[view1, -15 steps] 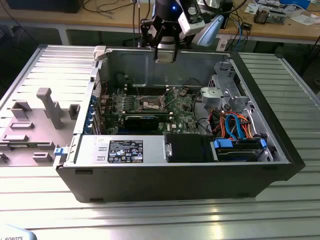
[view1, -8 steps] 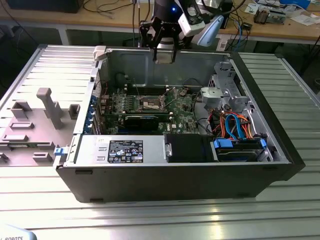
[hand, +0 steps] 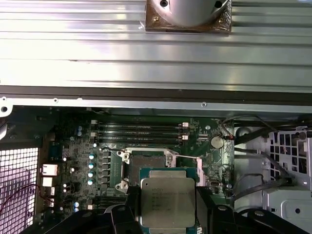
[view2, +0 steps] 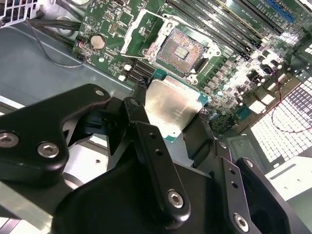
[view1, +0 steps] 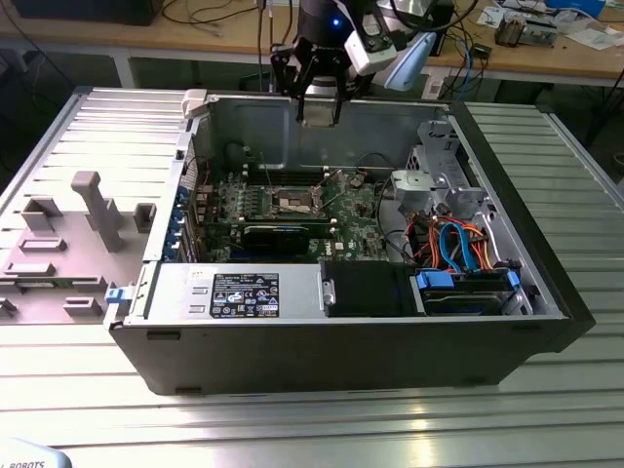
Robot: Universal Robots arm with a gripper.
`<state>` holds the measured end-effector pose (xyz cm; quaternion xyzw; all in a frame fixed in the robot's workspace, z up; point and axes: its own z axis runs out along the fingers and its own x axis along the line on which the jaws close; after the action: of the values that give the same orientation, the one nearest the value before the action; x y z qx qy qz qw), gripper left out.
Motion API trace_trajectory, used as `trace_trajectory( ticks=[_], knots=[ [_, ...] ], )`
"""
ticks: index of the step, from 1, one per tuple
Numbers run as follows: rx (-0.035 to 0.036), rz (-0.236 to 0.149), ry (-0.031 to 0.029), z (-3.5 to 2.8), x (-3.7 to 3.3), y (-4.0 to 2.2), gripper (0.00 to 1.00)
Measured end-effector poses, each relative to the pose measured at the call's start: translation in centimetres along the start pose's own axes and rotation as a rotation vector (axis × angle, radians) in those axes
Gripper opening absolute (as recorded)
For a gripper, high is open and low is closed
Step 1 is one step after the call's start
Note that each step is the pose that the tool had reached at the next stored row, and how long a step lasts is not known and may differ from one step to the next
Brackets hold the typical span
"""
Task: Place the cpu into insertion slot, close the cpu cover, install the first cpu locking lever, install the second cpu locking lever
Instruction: 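Place the cpu into insertion slot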
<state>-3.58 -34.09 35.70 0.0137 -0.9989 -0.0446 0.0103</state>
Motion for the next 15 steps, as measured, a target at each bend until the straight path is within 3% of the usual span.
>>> trace_trajectory(
  ticks=[15],
  knots=[
    [0.0000,0.000,0.0000,0.58,0.07,-0.05,0.55]
  ],
)
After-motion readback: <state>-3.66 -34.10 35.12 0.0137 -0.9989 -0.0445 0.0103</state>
